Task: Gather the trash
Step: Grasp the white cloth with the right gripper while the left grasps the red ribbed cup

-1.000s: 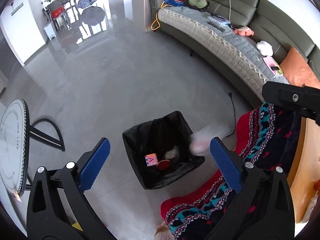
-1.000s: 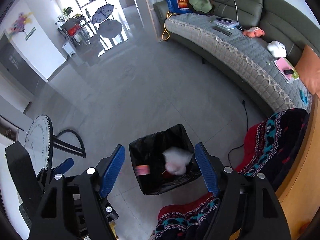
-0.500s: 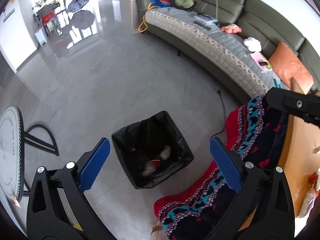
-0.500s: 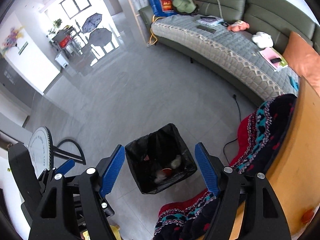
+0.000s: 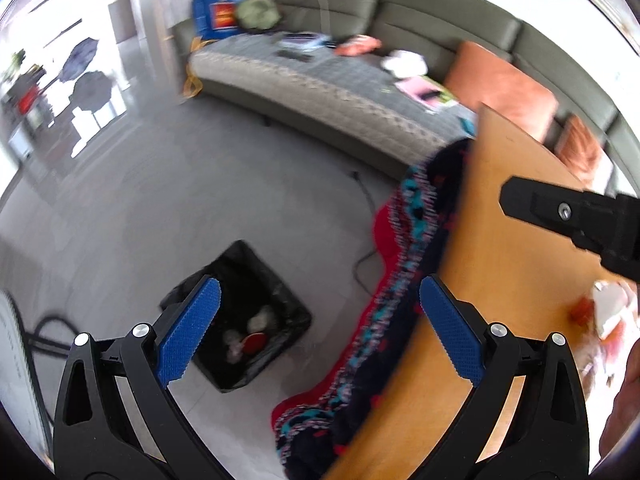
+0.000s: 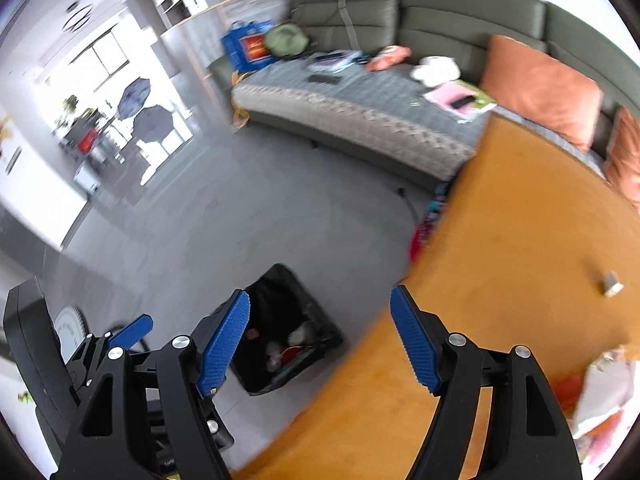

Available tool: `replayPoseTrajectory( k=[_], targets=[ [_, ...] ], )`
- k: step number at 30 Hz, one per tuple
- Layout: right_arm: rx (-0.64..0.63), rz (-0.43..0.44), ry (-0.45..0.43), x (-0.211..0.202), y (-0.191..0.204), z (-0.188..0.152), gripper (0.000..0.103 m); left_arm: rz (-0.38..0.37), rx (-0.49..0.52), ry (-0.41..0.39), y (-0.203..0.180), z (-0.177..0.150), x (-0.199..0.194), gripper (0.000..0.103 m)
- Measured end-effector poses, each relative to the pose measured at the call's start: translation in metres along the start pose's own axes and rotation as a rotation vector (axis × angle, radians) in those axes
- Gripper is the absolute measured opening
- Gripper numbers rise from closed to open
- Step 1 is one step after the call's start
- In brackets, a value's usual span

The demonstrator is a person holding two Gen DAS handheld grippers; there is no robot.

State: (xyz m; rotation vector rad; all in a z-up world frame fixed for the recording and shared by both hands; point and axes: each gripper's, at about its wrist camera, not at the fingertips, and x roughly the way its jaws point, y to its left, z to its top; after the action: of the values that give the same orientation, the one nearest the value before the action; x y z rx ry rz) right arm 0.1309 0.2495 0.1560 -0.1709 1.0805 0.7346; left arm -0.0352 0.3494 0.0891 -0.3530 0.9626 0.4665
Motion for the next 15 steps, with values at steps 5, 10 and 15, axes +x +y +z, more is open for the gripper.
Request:
replayPoseTrajectory(
  k=[5,10,15],
  targets=[
    [0.087,-0.072,-0.033,-0.029,-0.069,-0.01,0.074,-0.074,0.116,0.007,-0.073,-0.002,0.0,0.097],
    [0.186,-0.144,-0.042,-0.049,-0.134,-0.024,0.074,-0.138,0.195,0.025,-0.13,-0.008,0.001,0.097],
    [0.268,-0.218,-0.045,-0.062,-0.187,-0.049,0.074,-0.197,0.254,0.045,-0.174,-0.015,0.004,0.097]
  ],
)
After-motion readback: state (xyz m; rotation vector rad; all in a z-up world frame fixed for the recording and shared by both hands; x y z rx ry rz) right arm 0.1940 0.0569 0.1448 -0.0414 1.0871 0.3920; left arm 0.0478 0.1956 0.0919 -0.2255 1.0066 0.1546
